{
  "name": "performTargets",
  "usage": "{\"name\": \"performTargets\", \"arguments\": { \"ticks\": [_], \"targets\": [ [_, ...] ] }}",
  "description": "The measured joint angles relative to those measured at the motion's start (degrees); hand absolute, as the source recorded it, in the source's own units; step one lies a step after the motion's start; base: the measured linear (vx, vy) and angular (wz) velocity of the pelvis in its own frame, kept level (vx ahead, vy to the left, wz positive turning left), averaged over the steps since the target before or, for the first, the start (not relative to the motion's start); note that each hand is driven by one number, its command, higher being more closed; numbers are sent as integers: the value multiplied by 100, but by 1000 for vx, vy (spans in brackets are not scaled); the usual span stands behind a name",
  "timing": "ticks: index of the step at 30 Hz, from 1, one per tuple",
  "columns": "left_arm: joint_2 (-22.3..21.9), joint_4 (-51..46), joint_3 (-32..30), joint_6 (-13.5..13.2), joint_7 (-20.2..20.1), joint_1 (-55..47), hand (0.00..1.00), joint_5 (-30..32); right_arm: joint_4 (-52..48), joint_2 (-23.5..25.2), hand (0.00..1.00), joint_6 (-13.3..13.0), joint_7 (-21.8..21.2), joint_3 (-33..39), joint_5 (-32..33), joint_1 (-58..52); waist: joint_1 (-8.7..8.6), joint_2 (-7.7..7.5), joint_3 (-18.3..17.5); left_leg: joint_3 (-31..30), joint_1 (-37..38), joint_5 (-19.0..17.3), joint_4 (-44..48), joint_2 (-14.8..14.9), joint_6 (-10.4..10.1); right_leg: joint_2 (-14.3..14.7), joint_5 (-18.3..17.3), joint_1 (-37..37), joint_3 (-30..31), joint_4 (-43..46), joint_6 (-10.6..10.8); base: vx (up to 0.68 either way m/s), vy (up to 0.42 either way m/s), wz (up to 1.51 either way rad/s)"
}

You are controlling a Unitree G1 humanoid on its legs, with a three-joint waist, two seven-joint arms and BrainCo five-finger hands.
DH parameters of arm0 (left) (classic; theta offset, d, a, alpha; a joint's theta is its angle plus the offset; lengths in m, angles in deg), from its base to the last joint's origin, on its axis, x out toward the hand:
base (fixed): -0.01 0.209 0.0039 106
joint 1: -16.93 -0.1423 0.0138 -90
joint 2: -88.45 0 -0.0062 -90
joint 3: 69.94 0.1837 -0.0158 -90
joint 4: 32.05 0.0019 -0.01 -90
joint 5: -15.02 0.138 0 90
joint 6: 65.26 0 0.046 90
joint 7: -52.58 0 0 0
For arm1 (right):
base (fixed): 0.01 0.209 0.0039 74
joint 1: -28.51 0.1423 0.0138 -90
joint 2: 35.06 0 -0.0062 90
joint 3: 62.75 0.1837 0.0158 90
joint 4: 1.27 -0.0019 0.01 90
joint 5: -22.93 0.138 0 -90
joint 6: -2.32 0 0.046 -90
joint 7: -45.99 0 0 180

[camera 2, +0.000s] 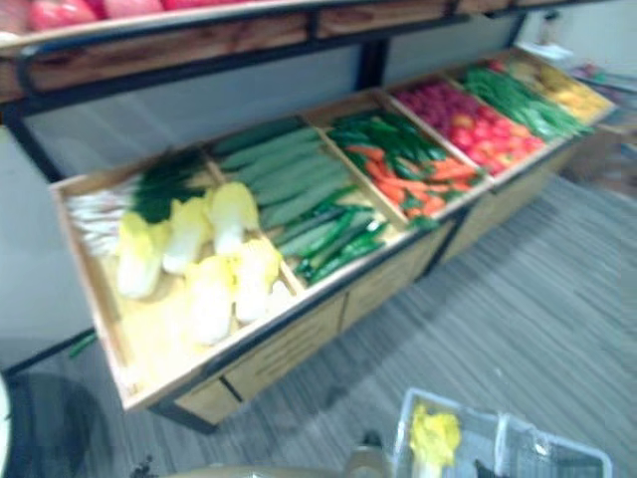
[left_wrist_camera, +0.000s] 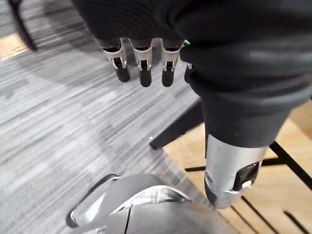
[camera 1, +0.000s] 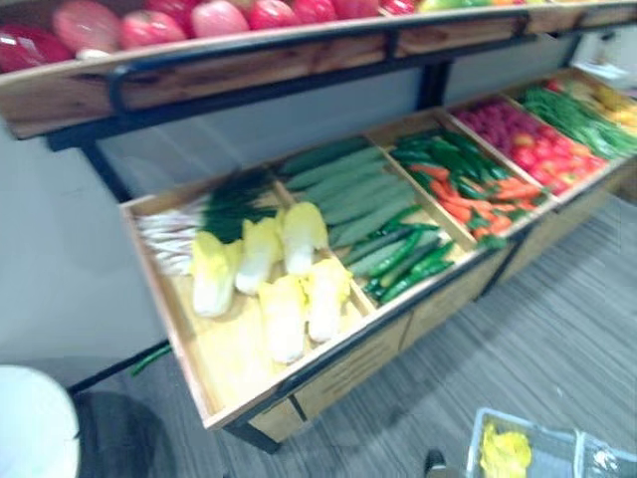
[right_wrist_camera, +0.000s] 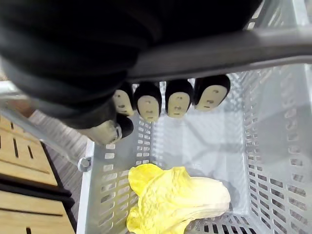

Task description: Pick vegetable in the basket

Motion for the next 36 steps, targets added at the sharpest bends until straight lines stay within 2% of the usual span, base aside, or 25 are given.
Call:
{"name": "performTargets", "arguments": {
  "ticks": [1, 2, 3, 4, 5, 6, 7, 8, 10, 12, 14, 16, 18, 21, 22, 23, 24, 25, 26, 27, 28, 30, 32, 33, 36],
  "targets": [
    [26, -23, -5, -14, 1, 55, 0, 6, -29, 16, 100, -3, -5, -89, 1, 81, -65, -46, 94, 161, 44, 63, -118, -3, 60, -56, -249, -87, -421, 440, -284, -232, 201, -141],
    [79, -92, -14, -50, 7, 162, 0, 50, -57, 42, 100, 1, 14, -171, 10, 123, -87, -128, 220, 516, 218, 254, -463, -114, 104, -339, -1160, -191, -1303, 1593, -909, -178, 160, -100],
    [87, -118, -10, -74, 2, 184, 0, 104, -55, 35, 100, 2, 18, -183, 6, 144, -81, -166, 244, 739, 318, 359, -626, -147, 109, -450, -1512, -183, -1674, 2109, -1006, -189, 184, -150],
    [85, -138, 3, -101, -22, 171, 0, 112, -35, -13, 100, 20, 14, -272, -3, 195, -7, -196, 255, 1171, 515, 503, -862, -155, 74, -573, -1894, -74, -2166, 2773, -1023, -111, 108, -175],
    [87, -123, 20, -94, -51, 141, 0, 108, 82, -53, 100, 22, -10, -394, -14, 294, -7, -242, 257, 1562, 674, 609, -1023, -169, 71, -673, -2027, 147, -2425, 3149, -974, -100, 62, -166],
    [88, -122, 22, -94, -54, 135, 0, 109, 132, -57, 100, 23, -15, -412, -14, 326, -7, -265, 251, 1692, 701, 633, -1049, -174, 77, -701, -2097, 232, -2460, 3213, -908, -59, -42, -182],
    [81, -120, -27, -89, -57, 161, 0, 93, 308, -63, 100, 14, -34, -421, -20, 489, -1, -329, 257, 2189, 789, 694, -1066, -172, 39, -745, -2296, 467, -2428, 3107, -684, -54, -85, -142],
    [80, -114, -54, -88, -59, 179, 0, 90, 368, -66, 100, 16, -36, -420, -19, 522, -9, -348, 255, 2350, 808, 717, -1061, -168, 26, -732, -2378, 485, -2415, 2979, -630, -59, -157, -165],
    [32, -46, -132, -88, -61, 293, 0, 90, 502, -121, 100, 27, -40, -400, -15, 654, -31, -367, 295, 2733, 938, 781, -1016, -138, -5, -602, -2614, 482, -2442, 2643, -738, -80, -220, -105],
    [-209, -45, -137, -102, -70, 296, 0, 91, 571, -274, 100, 48, -50, -420, -29, 569, -2, -168, 202, 3138, 995, 891, -1002, -41, -77, -149, -2652, 504, -2290, 1884, -776, -81, -232, -111],
    [-314, -36, -136, -114, -119, 322, 0, 90, 571, -302, 100, 54, -56, -494, -78, 589, -23, -118, 185, 3373, 971, 967, -883, 23, -96, 93, -2705, 497, -2147, 1305, -742, -61, -248, -96],
    [-331, 23, -139, -109, -165, 374, 0, 90, 572, -293, 100, 63, -99, -681, -77, 580, -27, -128, 196, 3485, 982, 966, -538, 232, -97, 326, -2740, 574, -2001, 855, -793, -102, -199, -76],
    [-344, 38, -187, -112, -163, 430, 0, 92, 565, -233, 100, 67, -142, -895, -77, 376, -60, -72, 197, 3426, 1132, 966, -26, 680, -97, 684, -2676, 900, -1927, 487, -888, -109, -125, -31],
    [-375, 40, -205, -127, -159, 413, 0, 106, 521, -215, 100, 50, -149, -1221, -79, 257, -56, -20, 172, 3416, 1350, 1055, 540, 1133, -111, 983, -2647, 1085, -1622, 297, -937, -81, -86, -44],
    [-373, 40, -249, -135, -155, 403, 0, 110, 515, -215, 100, 40, -150, -1295, -92, 267, -27, -33, 180, 3350, 1375, 1131, 675, 1187, -120, 1010, -2616, 1092, -1494, 253, -988, -41, -41, -94],
    [-360, 44, -319, -136, -142, 374, 0, 111, 492, -214, 100, 1, -151, -1422, -115, 363, 14, -80, 222, 2799, 1222, 1279, 982, 1239, -100, 1013, -2541, 1119, -1173, 167, -1088, -41, -3, -101],
    [-353, 44, -341, -147, -131, 328, 0, 112, 493, -242, 100, -5, -148, -1521, -116, 466, 19, -138, 273, 1937, 969, 1156, 1116, 1079, -171, 966, -2492, 1118, -964, 113, -1082, -43, 27, -126],
    [-369, 59, -326, -159, -124, 264, 0, 110, 493, -265, 100, -21, -149, -1535, -115, 599, 23, -129, 306, 744, 683, 860, 1049, 594, -267, 847, -2429, 1149, -706, 51, -1025, -32, 49, -109],
    [-405, 59, -300, -161, -110, 202, 0, 107, 493, -284, 100, -40, -149, -1533, -115, 613, 22, -115, 345, 35, 576, 720, 853, 192, -346, 769, -2357, 1226, -566, -12, -1004, -17, 73, -94],
    [-425, 58, -276, -166, -102, 154, 0, 107, 493, -296, 100, -51, -146, -1532, -114, 617, 35, -91, 349, -334, 541, 638, 656, -44, -378, 731, -2329, 1267, -479, -52, -964, -12, 103, -76],
    [-447, 49, -234, -195, -56, 79, 0, 93, 488, -296, 100, -68, -151, -1535, -109, 585, 42, -54, 358, -1011, 476, 588, 33, -442, -434, 688, -2312, 1279, -323, -91, -910, -29, 125, -56],
    [-470, 48, -233, -210, -33, 71, 0, 93, 395, -293, 100, -60, -163, -1546, -105, 539, 97, -9, 359, -1470, 388, 697, -813, -628, -418, 730, -2295, 1261, -211, -179, -829, -16, 190, -49],
    [-528, 42, -239, -211, -21, 74, 0, 94, 235, -344, 100, -55, -162, -1544, -105, 466, 128, 118, 367, -1776, 268, 1175, -1414, -683, -419, 831, -2222, 1166, -150, -209, -717, 37, 215, -31],
    [-527, 54, -253, -201, -10, 89, 0, 94, 209, -345, 100, -49, -160, -1546, -104, 472, 136, 170, 387, -1780, 301, 1156, -1565, -698, -449, 831, -2171, 1160, -74, -263, -646, 57, 189, -14],
    [-404, 46, -245, -198, 14, 104, 0, 99, 34, -255, 100, -72, -164, -1594, -109, 385, 137, -1, 402, -1728, 274, 1124, -1727, -1034, -310, 528, -1962, 1206, -138, -478, -372, 105, 224, 2]
  ]
}}
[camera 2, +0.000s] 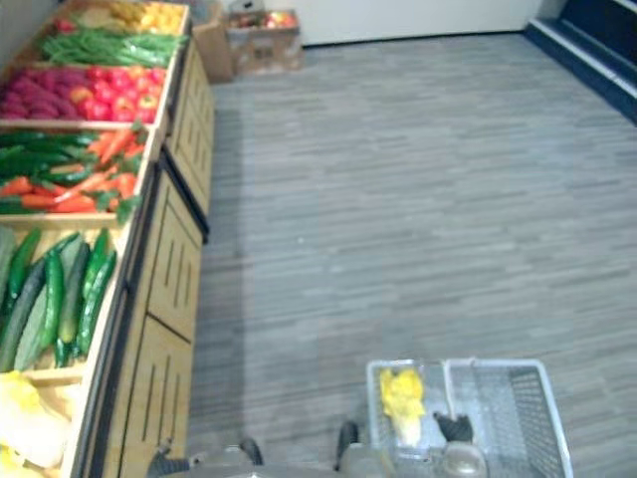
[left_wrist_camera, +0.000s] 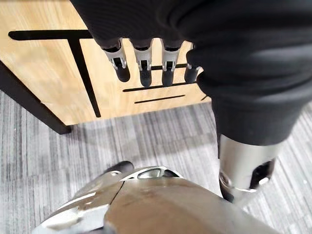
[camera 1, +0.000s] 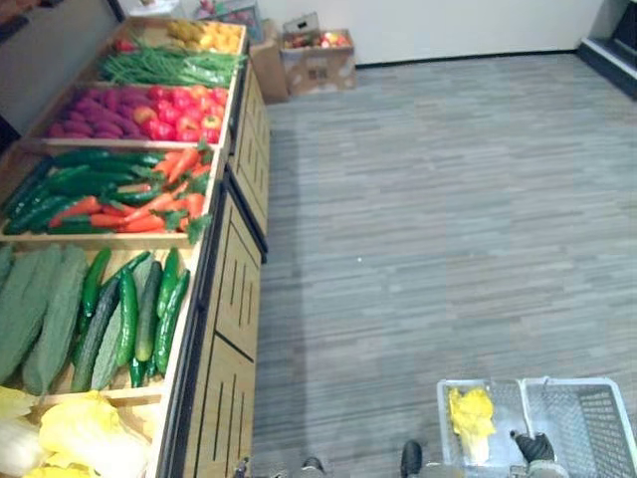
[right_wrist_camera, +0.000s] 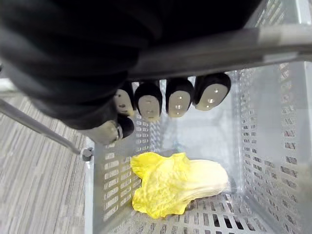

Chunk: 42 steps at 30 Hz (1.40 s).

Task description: Pick vegetable in the basket

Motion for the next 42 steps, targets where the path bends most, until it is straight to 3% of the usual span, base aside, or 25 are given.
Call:
{"name": "performTargets", "arguments": {
  "ticks": [3, 7, 10, 12, 13, 15, 17, 20, 22, 23, 24, 25, 26, 27, 29, 30, 31, 33, 34, 35, 36, 37, 39, 42],
  "targets": [
    [25, 2, 15, 35, 0, -5, 0, 4, -42, -1, 100, 0, 15, 2, 1, -93, -2, -11, -23, -2, 180, 50, -307, -290, 79, -225, 67, 94, -60, -51, 60, 135, 147, 17],
    [104, 7, 188, 38, -7, -4, 0, 9, -44, 7, 100, -2, -3, 3, 0, -99, 27, 0, -39, 6, 368, 49, -476, -436, 79, -341, 27, 170, -54, -4, 121, 118, 69, -3],
    [114, 49, 488, 37, -14, 1, 0, 9, -164, 7, 100, -7, 3, 16, 1, -26, 46, 23, -24, 286, 534, -60, -486, -409, 206, -513, -493, -553, 142, 1567, 228, 63, 69, -37],
    [170, 119, 620, 33, -18, -12, 0, 7, -165, 35, 100, -7, 6, 57, 6, 44, 66, -23, 16, 513, 776, -219, -486, -404, 238, -722, -529, -1296, 132, 3214, 234, 21, 83, -54],
    [258, 136, 617, 43, -26, -19, 0, -10, -153, 104, 100, 7, 12, 88, 6, 42, 76, -140, 100, 590, 1012, -335, -491, -476, 293, -998, -516, -1497, 12, 3969, 232, 7, 66, -37],
    [295, 138, 616, 48, -32, -69, 0, -23, -151, 169, 100, 17, 12, 105, 7, -44, 10, -165, 113, 600, 1201, -420, -509, -490, 321, -1277, -563, -1614, -273, 4465, 217, 28, 17, -6],
    [295, 131, 573, 47, -53, -48, 0, -207, -150, 182, 100, 13, -2, 99, 6, -92, -5, -154, 111, 600, 1222, -491, -521, -423, 320, -1393, -638, -1667, -690, 4068, 96, 90, 2, -3],
    [285, 122, 460, 37, -72, 55, 0, -453, -145, 285, 100, 67, 7, 155, 52, -55, -5, -124, 131, 600, 1174, -481, -518, -199, 61, -1162, -322, -1695, -850, 2179, 210, 285, -146, -4],
    [293, 123, 362, 35, -70, 122, 0, -458, -141, 364, 100, 109, 7, 197, 109, -109, -16, -206, 155, 557, 1221, -523, -470, -133, -170, -1089, 247, -1598, -785, 1053, 261, 283, -237, 17],
    [308, 142, 333, 36, -66, 186, 0, -457, -130, 395, 100, 135, 9, 316, 112, -133, -20, -224, 206, 450, 1333, -566, -485, -30, -357, -984, 897, -1494, -715, 921, 32, 284, -298, 22],
    [141, 165, 352, 17, -68, 315, 0, -450, -135, 315, 100, 147, 37, 426, 117, -111, -23, 31, 235, 367, 1315, -505, -567, 193, -474, -835, 565, -1593, -809, 1294, -31, 289, -275, 19],
    [84, 160, 354, 15, -67, 384, 0, -450, -138, 273, 100, 148, 37, 475, 117, -78, -33, 80, 250, 318, 1322, -435, -604, 203, -525, -841, 303, -1735, -814, 1629, -91, 267, -244, 12],
    [59, 131, 354, 7, -64, 479, 0, -450, -136, 262, 100, 170, 37, 582, 117, -27, -35, 134, 295, 246, 1455, -298, -633, 240, -633, -962, -199, -1925, -797, 2329, -127, 243, -260, 15],
    [56, 110, 352, -16, -53, 464, 0, -453, -136, 262, 100, 177, 32, 577, 120, -80, -36, 109, 293, 204, 1514, -250, -495, 319, -673, -1031, -604, -1934, -847, 2776, -122, 214, -281, 20],
    [52, 98, 356, -17, -49, 456, 0, -458, -129, 283, 100, 176, 11, 564, 120, -162, -36, 56, 226, 42, 1212, -226, 206, 448, -669, -1087, -913, -1865, -935, 2960, -150, 192, -294, 33],
    [73, 31, 354, -15, -41, 451, 0, -461, -115, 272, 100, 153, 7, 561, 119, -173, -61, 52, 228, -218, 704, -159, 1149, 636, -655, -1093, -986, -1711, -1058, 2894, -137, 197, -280, 44],
    [89, -23, 356, -15, -21, 435, 0, -466, -59, 251, 100, 141, 9, 555, 121, -173, -58, 46, 232, -391, 341, 48, 1861, 761, -669, -1093, -1031, -1597, -1132, 2849, -137, 256, -283, 45],
    [113, -18, 349, -7, 0, 387, 0, -522, 130, 149, 100, 134, 16, 390, 175, -164, -8, -21, 295, -556, -265, 1082, 3171, 1101, -630, -1036, -1122, -997, -1314, 2477, -276, 251, -176, 31],
    [132, -19, 353, -9, -4, 381, 0, -564, 140, 147, 100, 134, 25, 322, 231, -179, -2, -26, 300, -542, -390, 997, 3471, 1161, -608, -1025, -1132, -836, -1339, 2353, -284, 268, -113, 25],
    [151, -19, 347, -11, 6, 381, 0, -580, 139, 101, 100, 134, 44, 328, 264, -156, -1, -45, 314, -449, -658, 477, 3882, 1174, -533, -1030, -1141, -556, -1378, 2102, -280, 258, -107, 17],
    [151, -19, 347, -11, 20, 381, 0, -603, 141, 77, 100, 134, 51, 339, 297, -136, -2, -45, 314, -356, -789, 271, 3959, 1159, -515, -1022, -1136, -430, -1396, 1972, -282, 308, -90, 19],
    [148, -22, 341, -18, 59, 389, 0, -645, 140, 50, 100, 124, 62, 348, 353, -105, 4, -33, 318, -8, -1050, 22, 3718, 1147, -507, -1004, -1091, -109, -1494, 1679, -213, 255, 0, 13],
    [134, -30, 345, -21, 58, 400, 0, -655, 136, 52, 100, 124, 107, 349, 352, -43, 23, -10, 314, 298, -1169, 24, 2715, 986, -475, -1005, -1046, 193, -1614, 1477, -127, 260, 75, 1],
    [38, -58, 334, -13, 64, 398, 0, -647, -16, 59, 100, 79, 154, 339, 351, 12, 42, 97, 276, 329, -1197, 451, 525, 545, -59, -929, -976, 523, -1676, 1177, 118, 228, 156, -13]
  ]
}}
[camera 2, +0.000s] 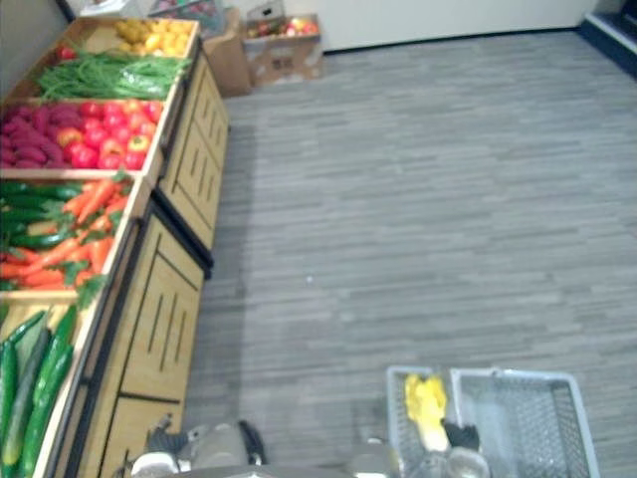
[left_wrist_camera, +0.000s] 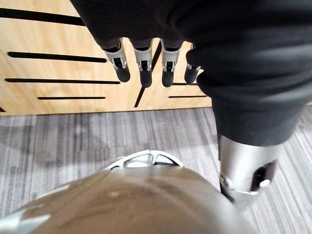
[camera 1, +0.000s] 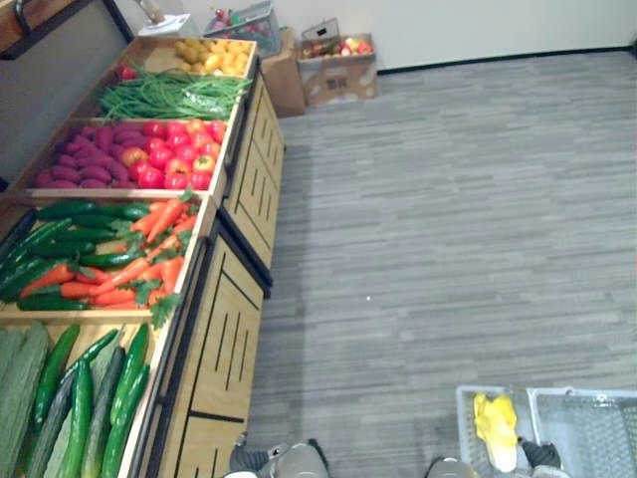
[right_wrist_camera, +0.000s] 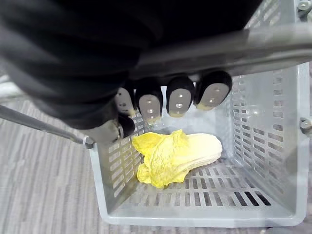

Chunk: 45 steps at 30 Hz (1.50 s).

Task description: Pick vegetable in the basket

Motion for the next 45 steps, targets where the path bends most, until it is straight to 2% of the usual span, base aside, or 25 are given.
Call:
{"name": "performTargets", "arguments": {
  "ticks": [1, 2, 4, 6, 8, 10, 11, 13, 14, 15, 17, 19, 21, 24, 26, 27, 28, 29, 32, 36, 39, 40, 43, 44, 45],
  "targets": [
    [-71, 1, -55, 3, 6, -9, 0, 23, -111, 4, 100, -7, 6, -4, -1, -8, 46, 92, 11, -27, -18, 24, -362, -8, 123, 39, -11, 103, -6, -50, 89, 330, 329, -29],
    [-183, -4, -208, 4, 13, -51, 0, 34, -209, 31, 100, -13, 17, -14, 0, -17, 123, 201, -28, -68, -203, 75, -150, 105, 449, 102, -72, 239, 10, -62, 270, 338, 334, -18],
    [-174, -11, -228, 3, 18, -55, 0, 43, -298, 124, 100, -16, 19, -74, 2, -57, 148, 124, -107, 192, -372, 76, 247, 107, 460, 35, -42, 363, 16, -257, 318, 249, 225, 16],
    [-113, -49, -314, -9, 30, -60, 0, 51, -296, 129, 100, -15, 4, -297, -3, 61, 228, -23, -112, 713, -537, 95, 589, 122, 536, -188, -37, 282, 175, -480, 334, 233, 226, 17],
    [-1, -56, -385, 6, 14, -128, 0, 108, -147, 203, 100, -12, -38, -520, -46, 240, 322, -259, -129, 786, -628, -281, 776, -204, 642, -508, -122, 217, 389, -536, 447, 323, 252, -2],
    [32, -46, -365, 10, 19, -208, 0, 195, 35, 311, 100, -27, -139, -516, -82, 364, 273, -411, -138, 742, -633, -543, 899, -399, 744, -701, -11, -47, 599, 591, 456, 396, 198, 23],
    [118, -40, -256, 18, 14, -282, 0, 221, 75, 403, 100, -39, -164, -508, -72, 411, 290, -469, -119, 723, -485, -626, 908, -457, 684, -921, 334, -423, 828, 1535, 567, 378, 203, 27],
    [195, -40, -85, 67, 2, -377, 0, 227, -72, 435, 100, -254, -165, -554, -128, 393, 263, -562, -104, 702, -27, -779, 708, -638, 690, -1150, 1165, -839, 1478, 2746, 411, 336, 198, 21],
    [274, -62, 62, 88, -1, -398, 0, 231, -150, 437, 100, -326, -165, -675, -123, 339, 248, -621, -99, 587, 294, -893, 577, -750, 761, -1112, 1923, -1118, 2127, 3438, 527, 256, 123, 36],
    [310, -68, 103, 93, 1, -391, 0, 230, -146, 468, 100, -349, -158, -687, -116, 337, 240, -594, -74, 519, 394, -961, 573, -757, 790, -1026, 1882, -1251, 2392, 3796, 605, 402, 105, 67],
    [418, -90, 238, 109, 3, -301, 0, 219, -186, 517, 100, -374, -167, -688, -67, 354, 241, -671, -72, 240, 852, -1100, 408, -835, 781, -901, 908, -1699, 2250, 4629, 464, 379, 21, 72],
    [404, -180, 232, 122, 4, -290, 0, 202, -187, 517, 100, -375, -156, -675, -60, 337, 231, -644, -58, 73, 1171, -1179, 252, -867, 717, -942, 370, -1782, 1500, 4190, 182, 327, -48, 56],
    [360, -246, 229, 116, 8, -272, 0, 187, -176, 517, 100, -370, -156, -675, -60, 366, 251, -640, -60, -21, 1391, -1229, 206, -870, 655, -868, 317, -1868, 957, 3138, 91, 372, -137, 40],
    [339, -248, 236, 112, 8, -92, 0, 185, -167, 518, 100, -320, -163, -565, -11, 428, 239, -588, -33, -282, 1495, -1335, 192, -774, 434, -386, 608, -2044, 1127, 709, 283, 388, -212, 47],
    [367, -244, 232, 101, 16, -15, 0, 185, -168, 518, 100, -263, -167, -359, 10, 435, 232, -644, -54, -567, 1622, -1447, 167, -741, 96, -281, 1375, -1997, 1520, -528, 229, 501, -432, 69],
    [336, -145, 225, 98, 22, 15, 0, 188, -138, 454, 100, -227, -166, -231, 12, 443, 191, -522, -4, -796, 1777, -1471, 30, -646, -113, -129, 1979, -1827, 1596, -477, 119, 480, -474, 65],
    [232, -102, 245, 103, 10, 0, 0, 186, -123, 369, 100, -199, -161, -198, 9, 466, 205, -348, -40, -873, 1826, -1408, -86, -519, -181, -2, 1835, -1820, 1542, -288, 56, 433, -428, 56],
    [63, -57, 236, 33, 4, -14, 0, 188, -147, 266, 100, -211, -169, -86, 8, 494, 193, -167, -45, -1001, 1948, -1153, -330, -402, -284, 9, 1334, -2010, 1481, 396, -10, 319, -292, 42],
    [4, -54, 180, 4, 15, -38, 0, 186, -123, 177, 100, -185, -170, 69, 97, 521, 119, -130, -64, -1378, 2079, -714, -483, -229, -493, -160, 402, -2131, 1117, 1552, -151, 282, -305, 63],
    [66, -56, 23, 1, 53, -2, 0, 78, 178, -59, 100, -160, -160, 142, 92, 471, 89, -160, -78, -1855, 1076, -113, 686, -167, -490, -384, 67, -1644, 264, 1441, -195, 182, -247, 109],
    [124, 3, 32, 37, 131, -46, 0, -21, 408, -62, 100, -40, -142, 303, 100, 357, 136, -291, -17, -1383, 673, 693, 1283, -25, -487, -401, 94, -832, -356, 799, -176, 130, -154, 117],
    [135, 5, 48, 38, 135, -110, 0, -25, 506, -53, 100, -10, -133, 392, 101, 304, 141, -300, -14, -920, 471, 733, 1584, 185, -366, -382, 113, -449, -751, 488, -149, 145, -111, 123],
    [123, -29, 19, 22, 145, -100, 0, -27, 524, -70, 100, 8, -104, 514, 99, 254, 193, -295, -11, 5, 54, 228, 1687, 195, -237, -386, 177, -136, -1301, 233, -38, 81, -1, 84],
    [123, -40, 20, 20, 145, -99, 0, -21, 521, -70, 100, 8, -105, 547, 98, 240, 192, -291, -14, 223, 6, 236, 1519, 155, -203, -386, 194, -107, -1395, 227, -10, 86, 137, 81],
    [108, -36, 23, 38, 144, -90, 0, -15, 505, -68, 100, 6, -104, 643, 95, 218, 187, -267, -18, 699, -16, 499, 1030, 41, 72, -380, 219, -43, -1583, 226, 36, 84, 166, 76]
  ]
}}
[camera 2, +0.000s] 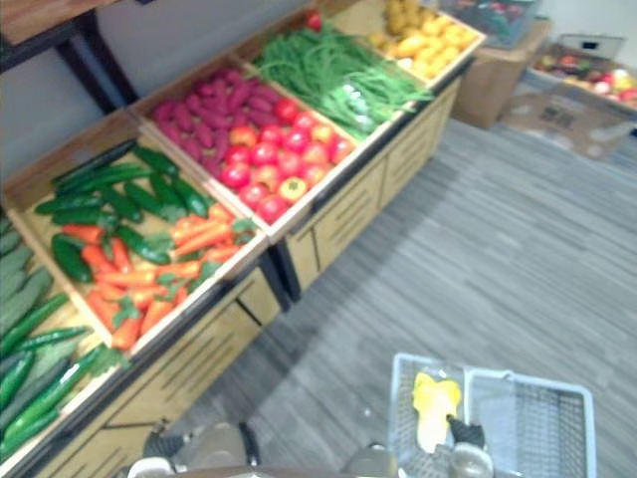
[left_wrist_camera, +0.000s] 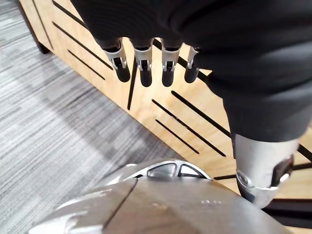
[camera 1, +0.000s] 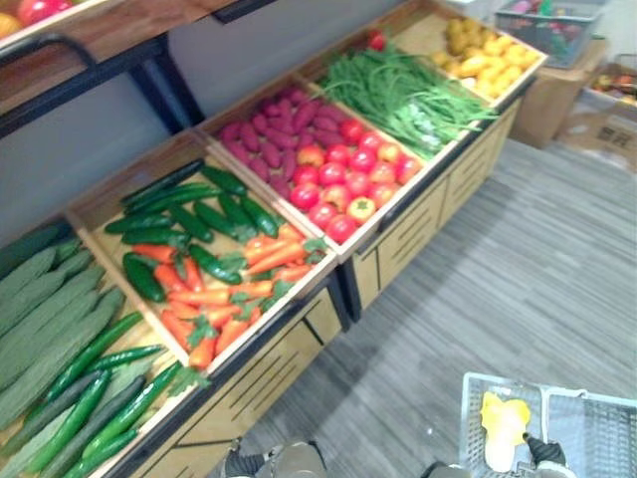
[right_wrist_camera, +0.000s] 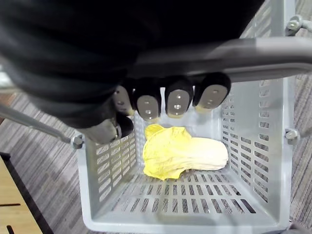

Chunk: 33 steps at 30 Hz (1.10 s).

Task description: Pick vegetable in the basket

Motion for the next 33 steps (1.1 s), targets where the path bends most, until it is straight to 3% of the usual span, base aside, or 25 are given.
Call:
{"name": "performTargets", "arguments": {
  "ticks": [1, 2, 3, 5, 8, 9, 10, 11, 12, 14, 16, 18, 20, 21, 23, 24, 25, 27, 30, 33],
  "targets": [
    [18, 48, 0, 10, -7, 25, 0, 20, -18, 36, 100, -2, 7, 52, -1, -7, 0, -5, -26, 544, 65, -18, -360, -100, 300, 25, 51, 49, -118, -42, 82, 91, 202, 87],
    [24, 49, 1, 14, -9, 43, 0, 47, -41, 69, 100, -7, 9, 69, 0, -2, -11, 25, -69, 633, 132, -30, -540, -205, 320, 9, 75, 77, -153, -106, 121, 86, 207, 95],
    [65, 27, 3, 3, -14, 62, 0, 60, -57, 118, 100, -3, 9, 97, 4, 29, -46, -99, -36, 850, 121, -65, -787, -360, 373, 15, 117, 109, -222, -266, 192, 73, 187, 72],
    [99, 91, -26, 48, -26, 62, 0, 78, -60, 183, 100, 11, 11, 93, 2, 135, 44, -168, -3, 888, 110, -217, -938, -488, 604, 70, 207, 178, -301, -463, 327, 41, 149, 46],
    [113, 97, -35, 97, -34, 18, 0, 179, -64, 247, 100, -2, 6, 62, -25, 207, 92, -192, -4, 813, 150, -325, -948, -678, 732, -65, 215, 333, -303, -389, 341, 44, 118, 37],
    [68, 98, -59, 110, -41, -42, 0, 226, -51, 234, 100, 0, -16, 37, -120, 299, 87, -189, 9, 821, 220, -508, -964, -656, 764, -140, 213, 294, -265, -95, 346, 32, 100, 9],
    [20, 99, -66, 131, -46, -81, 0, 231, -51, 209, 100, 0, -20, 38, -167, 310, 83, -74, -16, 818, 287, -705, -1001, -599, 742, -162, 208, 255, -233, 158, 351, 15, 135, -3],
    [-17, 126, -70, 144, -59, -106, 0, 232, 10, 192, 100, -8, -44, 31, -211, 338, 80, -30, -14, 821, 431, -882, -1115, -602, 702, -441, 193, 69, -31, 924, 368, 18, 162, 0],
    [25, 112, -66, 142, -66, -147, 0, 230, -6, 219, 100, -43, -47, 31, -210, 359, 77, -77, -15, 803, 564, -904, -1195, -680, 701, -834, 248, -273, 387, 1906, 303, 24, 181, 3],
    [116, 68, -66, 159, -59, -127, 0, 224, -56, 234, 100, -118, -38, 34, -222, 384, 58, -114, -25, 635, 646, -937, -1260, -715, 733, -996, 349, -772, 1248, 2768, 287, 51, 64, 32],
    [248, -30, -78, 181, -38, -131, 0, 218, -62, 226, 100, -183, -35, 46, -224, 382, 67, -175, -25, 374, 721, -826, -1454, -707, 655, -832, -15, -919, 1534, 2732, 270, 77, -37, 65],
    [239, -29, -168, 199, -30, -126, 0, 199, -13, 225, 100, -192, -37, 79, -221, 368, 49, -240, -61, 157, 725, -786, -1490, -701, 605, -770, -106, -940, 1623, 2349, 203, 74, -108, 59],
    [229, -25, -245, 196, -13, -89, 0, 81, 87, 254, 100, -181, -50, 248, -214, 368, 68, -250, -77, -146, 670, -683, -1532, -643, 443, -523, -96, -1073, 2383, 1549, 219, 59, -231, 77],
    [231, -20, -319, 182, 1, -48, 0, 23, 209, 280, 100, -181, -51, 483, -207, 366, 61, -266, -97, -414, 527, -567, -1551, -614, 269, -305, -19, -1137, 3111, 860, 333, 35, -302, 88],
    [239, -12, -538, 177, 13, 4, 0, -21, 343, 341, 100, -149, -56, 768, -151, 358, 70, -449, -204, -611, 360, -390, -1621, -636, 121, -211, 155, -1199, 3544, 284, 440, 36, -409, 92],
    [252, 44, -810, 180, 20, 69, 0, -25, 419, 400, 100, -88, -57, 1009, -110, 360, 66, -527, -228, -776, 298, -169, -1773, -642, 15, -172, 179, -1132, 3463, 57, 698, 41, -406, 76],
    [132, 98, -959, 186, 31, 83, 0, -29, 478, 364, 100, -49, -54, 1164, -108, 395, 88, -407, -225, -834, 350, -43, -1970, -521, -67, -6, 176, -1086, 3321, -2, 644, 74, -367, 56],
    [-293, 99, -1526, 187, 54, -164, 0, -206, 495, 270, 100, 46, -56, 1444, -85, 381, 86, -27, -334, -740, 586, 501, -2522, 8, -258, 606, 231, -827, 3053, -368, 473, 108, -304, 9],
    [-568, 99, -2175, 201, 58, -386, 0, -254, 481, 296, 100, 168, -52, 1702, 36, 242, 100, 89, -372, -577, 964, 608, -2637, 267, -276, 925, 191, -494, 3034, -506, 337, 97, -186, -15],
    [-613, 98, -2643, 206, 85, -383, 0, -253, 427, 306, 100, 169, -36, 1836, 48, 66, 137, 42, -403, -421, 1003, 608, -2466, 216, -272, 847, 155, -409, 3037, -538, 291, 74, -27, -8]
  ]
}}
